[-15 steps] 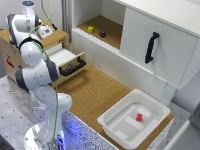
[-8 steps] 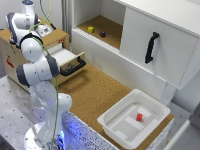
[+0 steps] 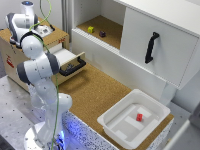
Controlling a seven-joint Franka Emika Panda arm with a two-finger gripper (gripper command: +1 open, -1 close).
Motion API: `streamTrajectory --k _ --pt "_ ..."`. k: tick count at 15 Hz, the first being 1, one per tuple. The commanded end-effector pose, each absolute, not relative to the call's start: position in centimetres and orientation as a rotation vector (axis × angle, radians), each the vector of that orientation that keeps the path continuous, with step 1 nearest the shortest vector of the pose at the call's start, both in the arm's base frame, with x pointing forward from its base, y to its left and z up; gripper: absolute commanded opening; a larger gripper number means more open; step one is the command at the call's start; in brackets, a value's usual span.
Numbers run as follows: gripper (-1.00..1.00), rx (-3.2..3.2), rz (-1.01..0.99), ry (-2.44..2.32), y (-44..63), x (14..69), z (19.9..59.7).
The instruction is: Push down the green button to turn on the green light
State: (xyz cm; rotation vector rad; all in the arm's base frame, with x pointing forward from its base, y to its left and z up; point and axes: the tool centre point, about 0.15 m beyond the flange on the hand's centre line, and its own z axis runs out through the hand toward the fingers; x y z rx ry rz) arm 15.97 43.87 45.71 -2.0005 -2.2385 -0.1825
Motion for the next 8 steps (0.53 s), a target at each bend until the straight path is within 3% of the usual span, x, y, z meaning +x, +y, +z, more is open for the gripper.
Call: streamTrajectory --k 1,8 --pt "-1.0 -2.055 -0.133 -2.308 45.9 15.8 44.6" --pt "-1.0 -1.983 -0.344 -2.427 45.2 13.7 49.0"
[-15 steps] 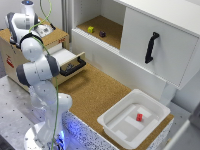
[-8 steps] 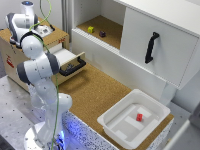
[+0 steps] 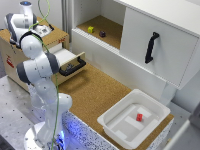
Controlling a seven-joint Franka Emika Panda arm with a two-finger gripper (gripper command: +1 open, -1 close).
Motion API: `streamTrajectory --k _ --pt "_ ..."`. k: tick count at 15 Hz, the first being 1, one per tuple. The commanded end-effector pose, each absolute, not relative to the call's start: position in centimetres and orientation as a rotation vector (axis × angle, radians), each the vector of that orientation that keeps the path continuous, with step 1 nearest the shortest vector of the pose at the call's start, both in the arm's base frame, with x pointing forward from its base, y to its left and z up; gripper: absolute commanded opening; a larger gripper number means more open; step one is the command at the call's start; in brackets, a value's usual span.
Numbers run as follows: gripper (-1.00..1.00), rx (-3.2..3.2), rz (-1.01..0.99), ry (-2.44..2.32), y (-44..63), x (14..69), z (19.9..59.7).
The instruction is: Push down the green button to turn on the green light
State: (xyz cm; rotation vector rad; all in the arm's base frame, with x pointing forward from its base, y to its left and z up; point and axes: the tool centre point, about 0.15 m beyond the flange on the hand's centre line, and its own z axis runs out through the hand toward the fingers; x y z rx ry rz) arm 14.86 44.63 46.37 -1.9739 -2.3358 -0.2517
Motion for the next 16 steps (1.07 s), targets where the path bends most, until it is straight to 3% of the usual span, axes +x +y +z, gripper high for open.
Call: streamTrajectory --k 1,16 --pt "-1.0 -1.981 -0.338 -2.441 45.3 13.7 48.7" --pt "-1.0 -2.11 -0.286 -2.44 46.0 16.5 42.8"
